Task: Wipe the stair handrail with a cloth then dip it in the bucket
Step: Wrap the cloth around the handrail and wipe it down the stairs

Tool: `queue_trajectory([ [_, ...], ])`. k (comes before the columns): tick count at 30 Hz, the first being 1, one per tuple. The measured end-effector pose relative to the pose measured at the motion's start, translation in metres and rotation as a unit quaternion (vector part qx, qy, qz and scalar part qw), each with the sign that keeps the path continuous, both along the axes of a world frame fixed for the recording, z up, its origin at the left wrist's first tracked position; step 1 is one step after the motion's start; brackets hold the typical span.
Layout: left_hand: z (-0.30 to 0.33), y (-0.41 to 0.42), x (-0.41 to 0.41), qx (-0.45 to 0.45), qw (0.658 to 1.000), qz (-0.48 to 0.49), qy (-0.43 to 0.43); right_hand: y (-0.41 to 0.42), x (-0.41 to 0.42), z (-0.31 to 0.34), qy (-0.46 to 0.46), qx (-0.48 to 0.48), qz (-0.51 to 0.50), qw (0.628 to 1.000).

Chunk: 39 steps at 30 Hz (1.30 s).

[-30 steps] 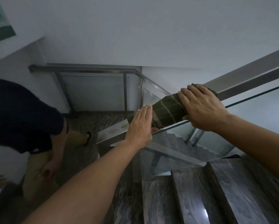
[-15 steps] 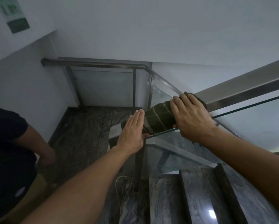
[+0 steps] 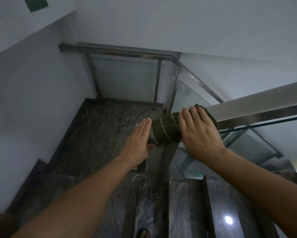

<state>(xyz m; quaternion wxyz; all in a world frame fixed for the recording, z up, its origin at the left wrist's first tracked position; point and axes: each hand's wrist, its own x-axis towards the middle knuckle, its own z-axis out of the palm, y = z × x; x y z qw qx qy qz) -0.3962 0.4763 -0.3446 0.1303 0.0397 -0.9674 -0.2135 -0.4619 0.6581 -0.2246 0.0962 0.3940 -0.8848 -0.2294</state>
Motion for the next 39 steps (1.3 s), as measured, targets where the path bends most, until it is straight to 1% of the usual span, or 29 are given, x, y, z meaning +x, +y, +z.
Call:
queue_trajectory([
  [5,-0.008,-0.011,0.004,0.039,0.999,-0.003,-0.02,-0.011,-0.002,-0.01,-0.011,-0.009,0.008,1.0],
  [11,-0.008,-0.018,0.001,0.045,0.998,-0.024,-0.039,-0.021,-0.008,-0.008,-0.022,0.026,-0.001,0.999],
  [18,-0.007,-0.02,0.001,0.061,0.997,-0.036,-0.041,-0.025,-0.007,-0.005,-0.029,0.024,-0.007,0.999],
  [23,-0.012,-0.024,0.0,0.078,0.995,-0.06,-0.006,-0.026,-0.006,-0.008,-0.014,0.011,-0.003,1.0],
  [26,-0.019,-0.026,-0.001,0.099,0.992,-0.074,0.008,-0.025,-0.007,-0.013,-0.01,0.022,-0.01,1.0],
  [30,-0.032,-0.033,-0.002,0.112,0.987,-0.094,0.066,-0.032,-0.005,-0.024,0.003,0.024,-0.022,0.999],
  [33,-0.047,-0.037,-0.003,0.168,0.976,-0.102,0.094,-0.045,0.004,-0.035,0.01,0.006,-0.033,0.999],
  [35,-0.054,-0.035,-0.003,0.219,0.962,-0.11,0.117,-0.053,0.008,-0.04,0.016,0.007,-0.056,0.998],
  [39,-0.071,-0.035,0.001,0.338,0.921,-0.168,0.097,-0.067,0.021,-0.048,0.027,-0.007,-0.087,0.996],
])
